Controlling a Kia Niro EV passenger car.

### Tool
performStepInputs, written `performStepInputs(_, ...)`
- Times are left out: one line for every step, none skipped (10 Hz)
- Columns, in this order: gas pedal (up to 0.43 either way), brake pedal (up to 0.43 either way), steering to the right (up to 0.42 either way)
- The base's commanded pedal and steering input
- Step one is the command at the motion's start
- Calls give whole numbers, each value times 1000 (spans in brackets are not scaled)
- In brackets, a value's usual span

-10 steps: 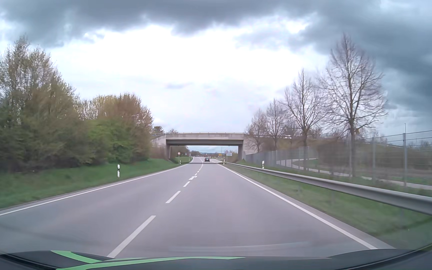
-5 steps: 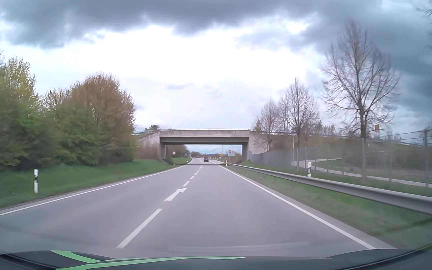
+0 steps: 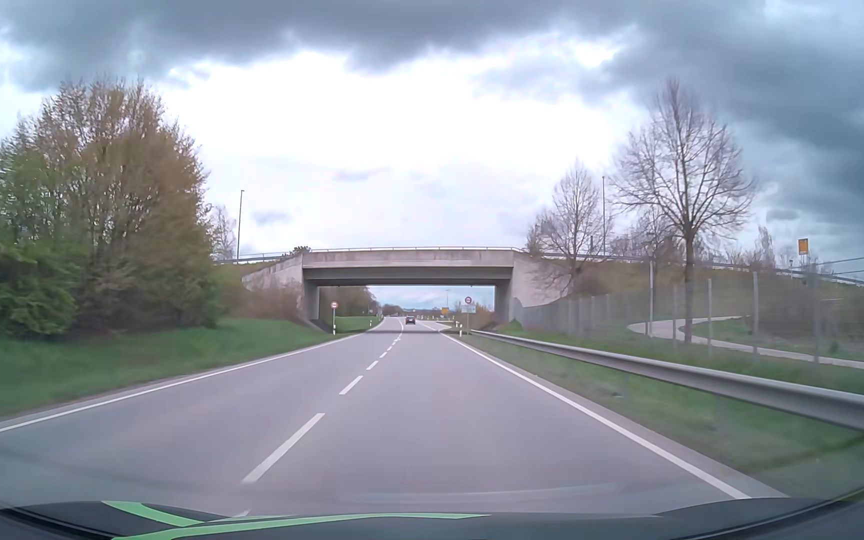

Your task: Follow the waypoints while adhering to traffic rules and regulations

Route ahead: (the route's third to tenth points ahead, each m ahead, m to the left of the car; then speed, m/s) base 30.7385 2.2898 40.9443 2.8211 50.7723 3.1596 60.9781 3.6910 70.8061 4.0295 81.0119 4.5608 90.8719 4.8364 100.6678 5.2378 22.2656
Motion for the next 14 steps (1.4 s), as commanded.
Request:
performStepInputs(150,0,-1)
performStepInputs(150,0,-1)
performStepInputs(150,0,-1)
performStepInputs(150,0,-1)
performStepInputs(150,0,-1)
performStepInputs(150,0,-1)
performStepInputs(150,0,-1)
performStepInputs(150,0,-1)
performStepInputs(150,0,-1)
performStepInputs(150,0,-1)
performStepInputs(150,0,-1)
performStepInputs(150,0,-1)
performStepInputs(150,0,-1)
performStepInputs(150,0,-1)
